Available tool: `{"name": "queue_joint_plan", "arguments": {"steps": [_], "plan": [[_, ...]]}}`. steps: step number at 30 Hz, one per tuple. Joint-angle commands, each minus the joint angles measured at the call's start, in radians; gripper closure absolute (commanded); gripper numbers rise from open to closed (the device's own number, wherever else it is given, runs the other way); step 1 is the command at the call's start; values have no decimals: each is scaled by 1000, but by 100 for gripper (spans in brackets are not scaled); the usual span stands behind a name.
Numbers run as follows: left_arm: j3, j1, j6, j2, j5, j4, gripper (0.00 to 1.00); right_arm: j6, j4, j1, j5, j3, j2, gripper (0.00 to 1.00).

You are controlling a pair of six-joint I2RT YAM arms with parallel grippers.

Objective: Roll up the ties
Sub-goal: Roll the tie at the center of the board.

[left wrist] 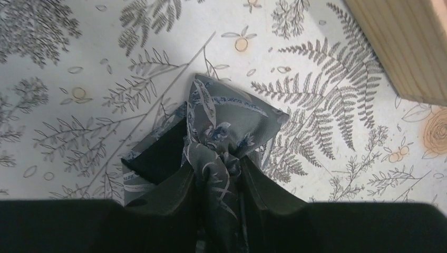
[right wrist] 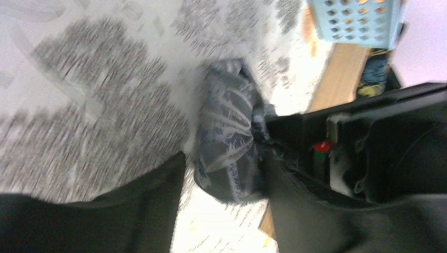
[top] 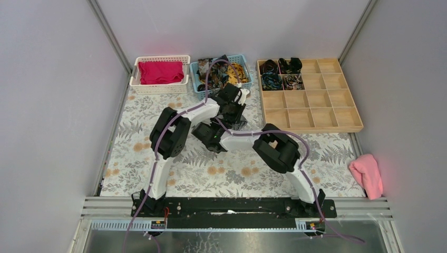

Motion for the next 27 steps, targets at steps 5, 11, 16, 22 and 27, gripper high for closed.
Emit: {"name": "queue_joint_plan", "arguments": {"steps": [5, 11, 16, 22, 27], "plan": [[-71, 31, 48, 101, -127, -287, 94, 211, -40, 9, -187, -309, -280, 8], [-80, 30, 50, 111, -145, -284, 95, 252, -73, 37, -233, -326, -368, 59], [-90, 31, 44, 106, -168, -283, 99, 452, 22, 32, -259, -526, -620, 98], [-142, 32, 17, 76, -168, -241, 100, 658, 37, -95, -399, -634, -886, 100], [-164, 25, -77, 44, -273, -251, 100, 724, 57, -239, -564, -602, -901, 100]]}}
